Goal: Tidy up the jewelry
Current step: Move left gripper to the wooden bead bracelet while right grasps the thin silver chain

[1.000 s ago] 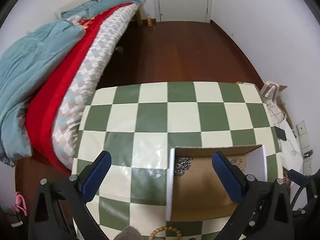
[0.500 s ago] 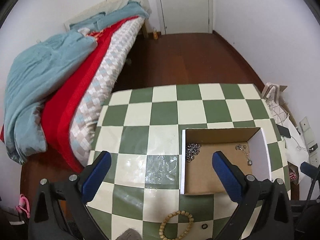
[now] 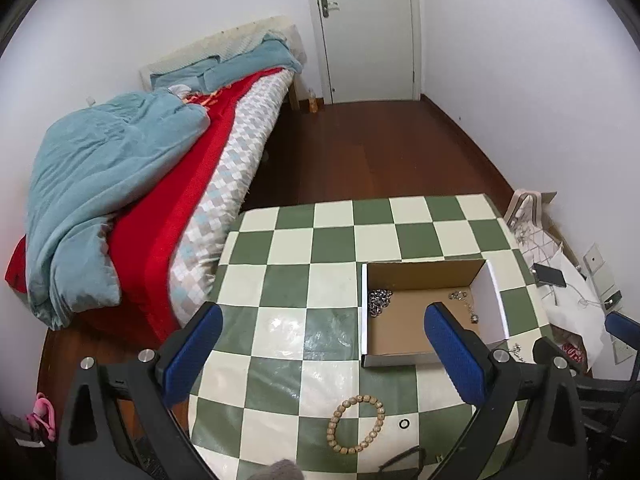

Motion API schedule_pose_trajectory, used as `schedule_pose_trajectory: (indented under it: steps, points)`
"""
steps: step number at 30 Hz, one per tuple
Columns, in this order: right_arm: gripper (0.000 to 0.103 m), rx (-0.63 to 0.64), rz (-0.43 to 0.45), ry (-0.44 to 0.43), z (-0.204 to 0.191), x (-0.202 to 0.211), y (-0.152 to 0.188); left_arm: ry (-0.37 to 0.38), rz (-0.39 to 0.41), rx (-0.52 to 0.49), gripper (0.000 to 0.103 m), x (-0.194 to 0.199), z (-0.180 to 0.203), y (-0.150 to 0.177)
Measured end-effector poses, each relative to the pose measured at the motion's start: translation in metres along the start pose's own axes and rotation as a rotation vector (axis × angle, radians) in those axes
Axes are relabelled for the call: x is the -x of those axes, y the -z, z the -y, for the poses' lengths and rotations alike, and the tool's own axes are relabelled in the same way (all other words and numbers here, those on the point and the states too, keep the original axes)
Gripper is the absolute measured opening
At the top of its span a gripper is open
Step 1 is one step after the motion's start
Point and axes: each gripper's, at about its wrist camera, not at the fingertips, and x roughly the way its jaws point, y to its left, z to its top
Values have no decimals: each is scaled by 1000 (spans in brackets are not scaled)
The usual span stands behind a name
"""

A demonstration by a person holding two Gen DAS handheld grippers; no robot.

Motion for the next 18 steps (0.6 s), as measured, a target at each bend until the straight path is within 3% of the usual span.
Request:
schedule_pose_trajectory:
  steps: [5,11,13,15,18]
  points:
    - [100,-48,26,-35,12,24,10,-46,18,21,103,20,-10,9]
    - [100,-144,-34,-2,50,7,42,-147,-73,4,103,-6,-24,48]
    - [94,-178,-72,14,65,-9,54,-164,-125,-4,103,-25,-27,63]
    - [75,-204,-111,25,80,-29,65,-175,-190,-14,103,-47,-29,78]
    - [71,-239,-173,23,99,-61,80,-175,-271,-23,102,-77,-30,97]
